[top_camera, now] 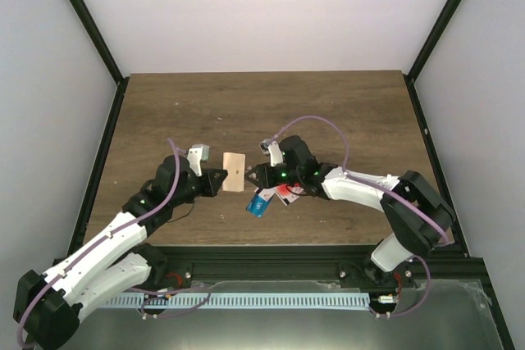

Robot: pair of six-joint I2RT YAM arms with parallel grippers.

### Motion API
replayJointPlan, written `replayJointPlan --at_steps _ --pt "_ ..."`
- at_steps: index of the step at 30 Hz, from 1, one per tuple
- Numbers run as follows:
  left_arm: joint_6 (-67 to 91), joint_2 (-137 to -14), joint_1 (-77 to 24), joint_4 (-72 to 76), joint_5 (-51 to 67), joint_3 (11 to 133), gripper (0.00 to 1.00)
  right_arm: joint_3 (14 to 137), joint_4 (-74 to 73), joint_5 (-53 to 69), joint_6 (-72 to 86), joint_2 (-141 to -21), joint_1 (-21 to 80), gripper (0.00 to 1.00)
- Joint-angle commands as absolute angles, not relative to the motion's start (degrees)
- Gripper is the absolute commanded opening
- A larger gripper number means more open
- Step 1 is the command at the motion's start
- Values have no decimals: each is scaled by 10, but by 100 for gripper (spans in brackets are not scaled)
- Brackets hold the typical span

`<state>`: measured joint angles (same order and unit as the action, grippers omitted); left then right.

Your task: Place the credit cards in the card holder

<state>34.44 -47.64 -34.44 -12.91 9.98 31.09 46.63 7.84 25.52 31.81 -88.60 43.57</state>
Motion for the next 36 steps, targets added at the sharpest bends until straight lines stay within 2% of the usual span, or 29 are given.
replayJointPlan --at_steps 1,4,10,15,16,18,22,25,28,36 --pt "342 -464 -346 -111 114 322 4 466 95 267 316 -899 430 34" --pt "341 -464 -346 -111 114 322 4 466 96 267 316 -903 429 28" --pt "340 -467 -346 -108 109 317 4 464 96 267 320 -907 426 1" --pt "336 -482 -345 -103 74 305 6 451 103 272 332 -909 425 1" --pt "334 -490 -345 -105 61 304 10 450 105 277 335 -912 425 1" --pt "326 -511 -345 -112 26 305 25 448 116 288 343 -921 425 1" --pt "323 -560 -343 -145 -40 315 61 462 121 308 346 -951 425 1" --pt "317 -574 -343 -163 -54 318 77 470 123 317 346 -967 425 1" --pt "305 -568 -343 -161 -38 313 84 479 122 324 344 -979 426 1" --pt "296 -579 -344 -152 -11 311 85 492 107 314 332 -988 425 1"
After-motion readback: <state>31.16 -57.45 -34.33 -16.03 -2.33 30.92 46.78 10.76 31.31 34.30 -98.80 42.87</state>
